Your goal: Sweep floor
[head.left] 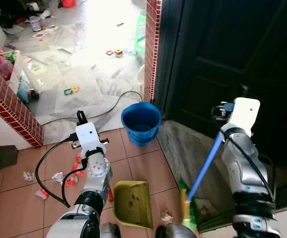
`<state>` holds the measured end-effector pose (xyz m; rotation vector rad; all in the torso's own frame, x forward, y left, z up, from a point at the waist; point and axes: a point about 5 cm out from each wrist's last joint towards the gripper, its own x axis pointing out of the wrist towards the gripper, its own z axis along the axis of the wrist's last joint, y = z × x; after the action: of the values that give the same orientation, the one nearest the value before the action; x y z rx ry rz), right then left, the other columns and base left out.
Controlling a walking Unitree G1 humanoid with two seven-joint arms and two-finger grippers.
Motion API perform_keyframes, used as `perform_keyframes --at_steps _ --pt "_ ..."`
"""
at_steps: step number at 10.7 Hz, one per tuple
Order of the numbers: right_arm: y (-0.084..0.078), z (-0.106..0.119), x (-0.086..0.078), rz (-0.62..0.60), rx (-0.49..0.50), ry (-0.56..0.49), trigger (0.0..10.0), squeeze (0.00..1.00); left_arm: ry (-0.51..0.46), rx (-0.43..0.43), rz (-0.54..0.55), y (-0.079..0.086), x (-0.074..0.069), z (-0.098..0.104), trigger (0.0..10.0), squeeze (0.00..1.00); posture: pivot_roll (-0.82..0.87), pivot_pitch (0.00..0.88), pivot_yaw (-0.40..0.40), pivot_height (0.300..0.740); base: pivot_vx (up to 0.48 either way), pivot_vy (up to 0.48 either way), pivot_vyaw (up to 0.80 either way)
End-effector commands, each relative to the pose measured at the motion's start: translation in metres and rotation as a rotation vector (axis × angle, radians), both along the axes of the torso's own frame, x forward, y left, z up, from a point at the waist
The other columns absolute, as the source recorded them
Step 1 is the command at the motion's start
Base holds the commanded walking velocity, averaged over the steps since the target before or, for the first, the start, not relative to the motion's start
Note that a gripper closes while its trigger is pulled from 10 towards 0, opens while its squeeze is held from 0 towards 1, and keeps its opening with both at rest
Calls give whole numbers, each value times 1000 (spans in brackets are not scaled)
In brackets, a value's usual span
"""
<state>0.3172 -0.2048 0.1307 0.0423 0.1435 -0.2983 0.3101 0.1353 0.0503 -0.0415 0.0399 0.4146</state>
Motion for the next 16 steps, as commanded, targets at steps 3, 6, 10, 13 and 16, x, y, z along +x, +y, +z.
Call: perform_keyframes --at_steps 3,6,10,13,16 --pt "12 10 14 -38 415 -64 10000 0 -9 3 6 -1 3 2 10000 0 -183 100 14 740 0 0 0" --pt "18 52 26 110 510 -235 10000 0 -4 2 2 -3 4 2 10000 0 -193 93 15 740 0 0 0" --pt "22 66 26 257 177 -277 10000 0 12 7 10 -2 8 3 10000 0 -193 83 17 740 0 0 0" --pt "9 67 19 281 -93 -307 10000 0 -91 -14 -22 8 15 22 10000 0 -174 71 18 740 0 0 0" --pt "-4 37 7 269 -221 -238 10000 0 -198 -54 -27 33 22 52 10000 0 -128 38 23 740 0 0 0"
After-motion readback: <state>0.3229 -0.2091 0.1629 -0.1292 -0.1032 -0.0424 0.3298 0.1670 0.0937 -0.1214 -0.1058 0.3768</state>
